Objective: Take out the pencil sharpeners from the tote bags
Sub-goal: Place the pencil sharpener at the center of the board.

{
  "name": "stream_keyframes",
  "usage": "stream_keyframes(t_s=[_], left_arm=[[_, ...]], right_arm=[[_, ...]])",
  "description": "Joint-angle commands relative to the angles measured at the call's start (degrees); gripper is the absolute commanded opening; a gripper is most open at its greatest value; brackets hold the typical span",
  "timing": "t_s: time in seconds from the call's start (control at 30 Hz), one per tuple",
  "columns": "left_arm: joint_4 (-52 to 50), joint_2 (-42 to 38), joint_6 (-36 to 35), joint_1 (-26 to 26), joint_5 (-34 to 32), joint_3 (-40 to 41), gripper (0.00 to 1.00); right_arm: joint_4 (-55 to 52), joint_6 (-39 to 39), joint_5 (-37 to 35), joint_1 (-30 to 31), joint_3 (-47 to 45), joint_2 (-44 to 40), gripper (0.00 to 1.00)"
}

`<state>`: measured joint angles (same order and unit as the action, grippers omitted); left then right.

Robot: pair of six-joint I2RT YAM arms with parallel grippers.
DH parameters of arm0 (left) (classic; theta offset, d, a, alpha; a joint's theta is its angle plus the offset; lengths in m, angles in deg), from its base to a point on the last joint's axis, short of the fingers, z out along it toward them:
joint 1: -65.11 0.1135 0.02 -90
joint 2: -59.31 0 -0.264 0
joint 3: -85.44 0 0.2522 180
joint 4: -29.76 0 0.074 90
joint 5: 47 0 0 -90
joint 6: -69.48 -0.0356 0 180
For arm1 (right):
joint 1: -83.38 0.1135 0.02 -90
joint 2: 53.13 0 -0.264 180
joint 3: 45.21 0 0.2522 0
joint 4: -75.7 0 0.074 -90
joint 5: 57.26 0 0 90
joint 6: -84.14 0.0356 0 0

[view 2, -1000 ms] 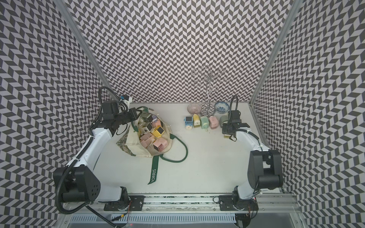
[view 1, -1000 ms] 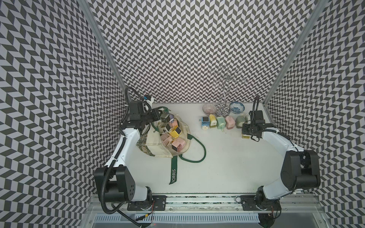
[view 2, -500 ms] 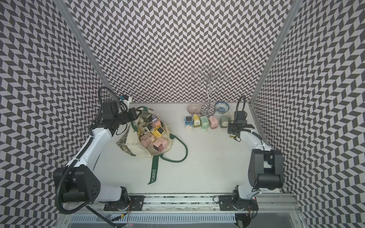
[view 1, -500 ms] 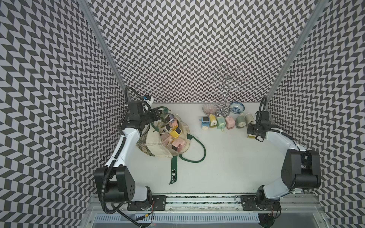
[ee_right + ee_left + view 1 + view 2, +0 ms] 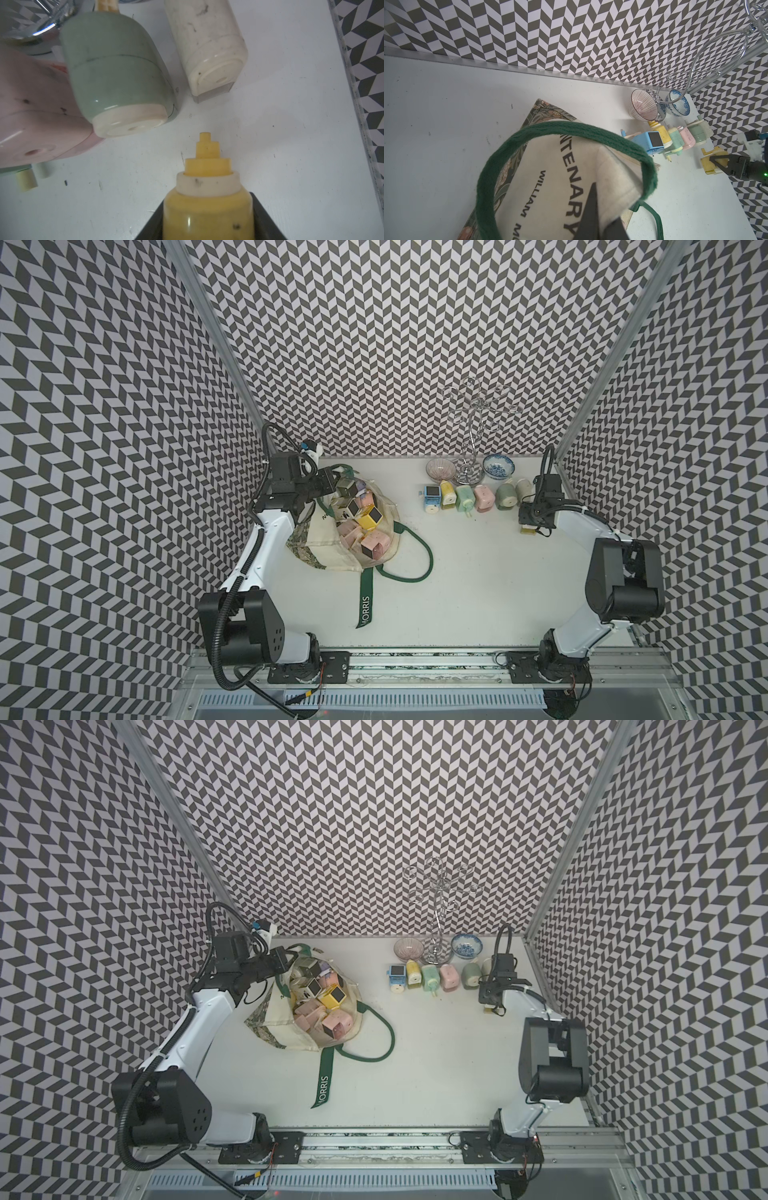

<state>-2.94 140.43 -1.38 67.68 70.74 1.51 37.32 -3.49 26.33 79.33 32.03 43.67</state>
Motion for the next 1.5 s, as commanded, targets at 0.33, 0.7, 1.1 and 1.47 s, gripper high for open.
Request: stream_keyframes(t_s=[0.33, 0.7, 1.1, 1.47], left_arm=[[3.25, -0.70, 0.11, 0.60, 1.61, -1.19, 0.00], [3.42, 0.22, 0.50, 0.51, 2.22, -1.02, 0.00], [3.33, 0.37, 0.38, 0.42, 1.97, -1.02, 0.00], [3.38, 0.15, 0.24, 0.33, 1.78, -1.02, 0.00]], right_arm=[[3.93, -3.24, 2.29, -0.56, 4.06, 4.10, 0.32], [9.65, -5.14, -0.72, -2.12, 0.84, 1.38, 0.39], [9.30, -3.91, 3.64, -3.08, 0.69, 3.47, 0.51], [7.89, -1.99, 2.25, -3.14, 1.28, 2.51, 0.74]])
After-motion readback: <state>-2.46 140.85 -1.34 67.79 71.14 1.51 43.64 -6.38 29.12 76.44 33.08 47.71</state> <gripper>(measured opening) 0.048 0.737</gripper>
